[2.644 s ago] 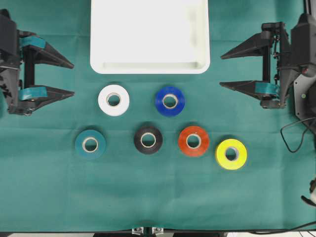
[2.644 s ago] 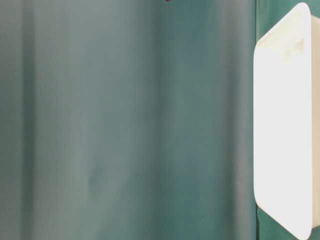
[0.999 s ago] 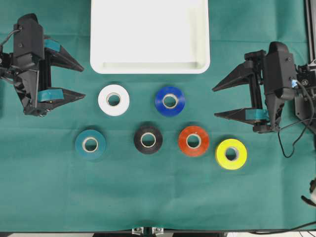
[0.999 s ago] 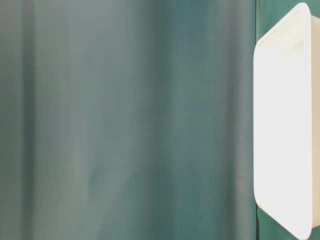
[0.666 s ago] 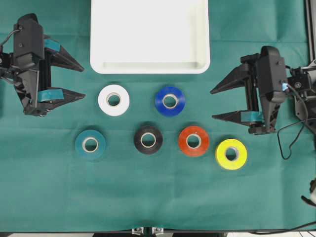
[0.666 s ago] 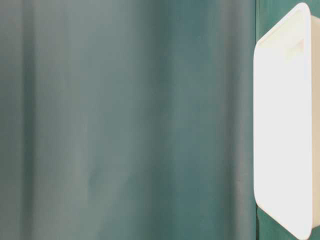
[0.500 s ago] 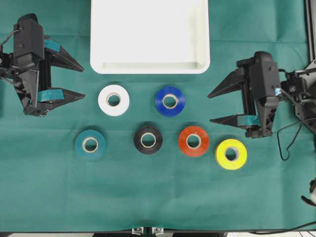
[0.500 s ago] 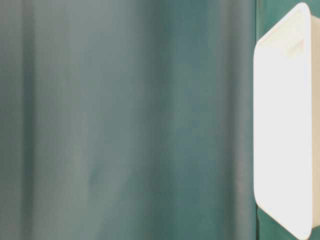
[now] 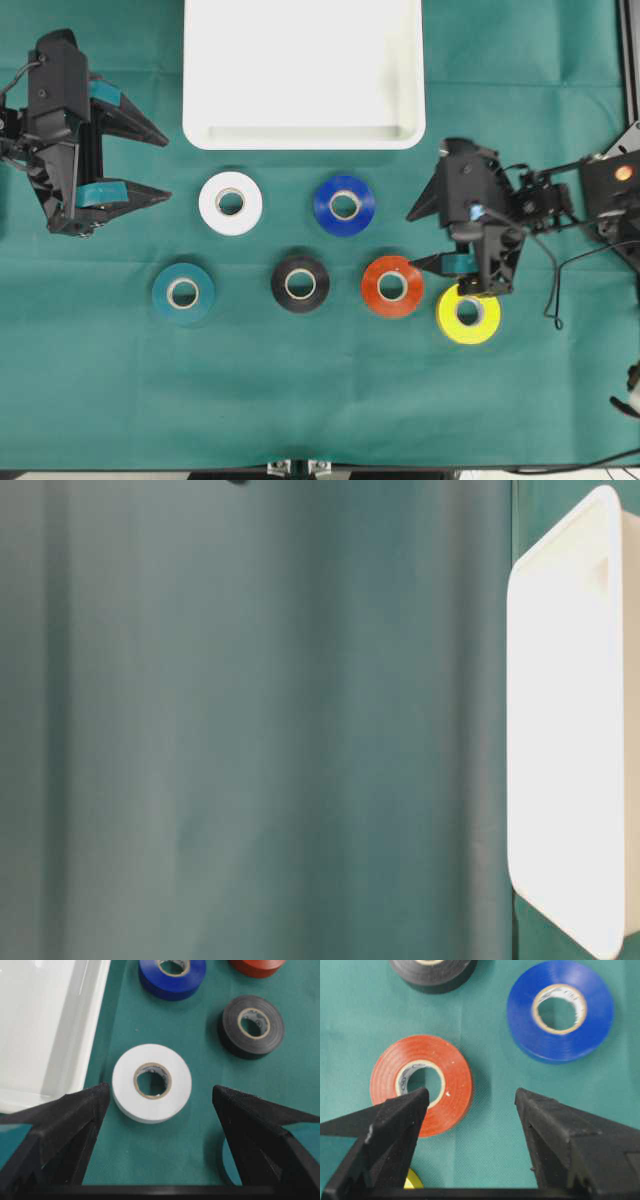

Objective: Put the tape alternately from left to right into the white case.
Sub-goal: 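Move the right gripper to the red-orange tape roll and grasp it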

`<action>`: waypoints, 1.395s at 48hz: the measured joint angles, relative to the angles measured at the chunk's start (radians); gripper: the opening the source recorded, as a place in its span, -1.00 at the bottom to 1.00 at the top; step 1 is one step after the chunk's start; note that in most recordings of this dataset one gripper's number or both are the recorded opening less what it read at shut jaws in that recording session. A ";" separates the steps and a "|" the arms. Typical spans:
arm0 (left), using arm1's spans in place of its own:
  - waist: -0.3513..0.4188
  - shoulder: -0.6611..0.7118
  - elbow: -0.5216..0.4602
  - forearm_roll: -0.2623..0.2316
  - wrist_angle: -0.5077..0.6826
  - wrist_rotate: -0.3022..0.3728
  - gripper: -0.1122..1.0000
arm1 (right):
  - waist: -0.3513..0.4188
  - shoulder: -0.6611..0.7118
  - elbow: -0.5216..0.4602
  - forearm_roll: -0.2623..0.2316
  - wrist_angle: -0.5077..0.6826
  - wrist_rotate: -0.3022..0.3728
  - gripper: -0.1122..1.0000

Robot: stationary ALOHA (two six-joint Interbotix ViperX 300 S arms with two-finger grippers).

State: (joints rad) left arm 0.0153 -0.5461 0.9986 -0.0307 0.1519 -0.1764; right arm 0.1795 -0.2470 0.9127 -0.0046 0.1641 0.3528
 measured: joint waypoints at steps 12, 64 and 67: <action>0.000 0.000 0.000 0.000 0.000 0.000 0.35 | 0.021 0.092 -0.040 0.000 0.003 0.014 0.65; 0.002 0.000 0.018 0.000 0.000 -0.002 0.35 | 0.031 0.287 -0.114 0.000 0.003 0.060 0.64; 0.002 0.000 0.018 0.000 0.000 -0.002 0.35 | 0.031 0.288 -0.115 0.000 0.005 0.060 0.58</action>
State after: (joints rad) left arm 0.0169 -0.5461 1.0170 -0.0307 0.1519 -0.1779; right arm 0.2102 0.0414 0.7977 -0.0046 0.1687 0.4126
